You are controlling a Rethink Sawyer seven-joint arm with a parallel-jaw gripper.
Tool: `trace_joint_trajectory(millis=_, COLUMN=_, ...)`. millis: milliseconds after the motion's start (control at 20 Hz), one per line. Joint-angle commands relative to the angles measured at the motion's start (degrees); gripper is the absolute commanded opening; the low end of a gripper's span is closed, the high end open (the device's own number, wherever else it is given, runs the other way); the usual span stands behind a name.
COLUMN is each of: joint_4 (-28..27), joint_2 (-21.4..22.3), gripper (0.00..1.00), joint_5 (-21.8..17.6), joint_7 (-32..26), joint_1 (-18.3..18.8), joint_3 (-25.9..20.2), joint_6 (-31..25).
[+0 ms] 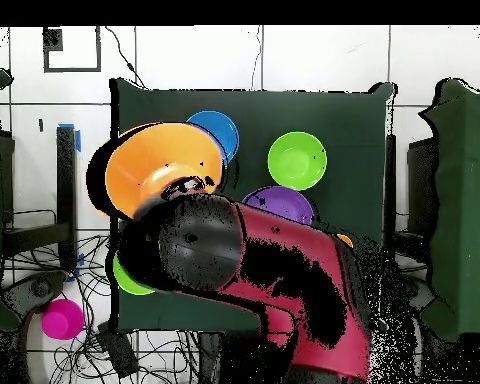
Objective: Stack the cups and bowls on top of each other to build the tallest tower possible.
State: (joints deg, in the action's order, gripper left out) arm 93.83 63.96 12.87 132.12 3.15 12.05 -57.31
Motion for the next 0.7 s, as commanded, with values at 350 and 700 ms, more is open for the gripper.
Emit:
trace_joint_trajectory(millis=350, joint_4=15.0, joint_2=8.6, gripper=0.00, joint_5=4.6, joint_7=-42.8, joint_1=15.9, joint_3=-13.1, joint_6=8.1)
trace_joint_trajectory(millis=700, joint_4=19.9, joint_2=10.4, gripper=0.00, joint_5=8.0, joint_7=-49.4, joint_1=19.6, joint_3=-15.9, joint_6=12.5)
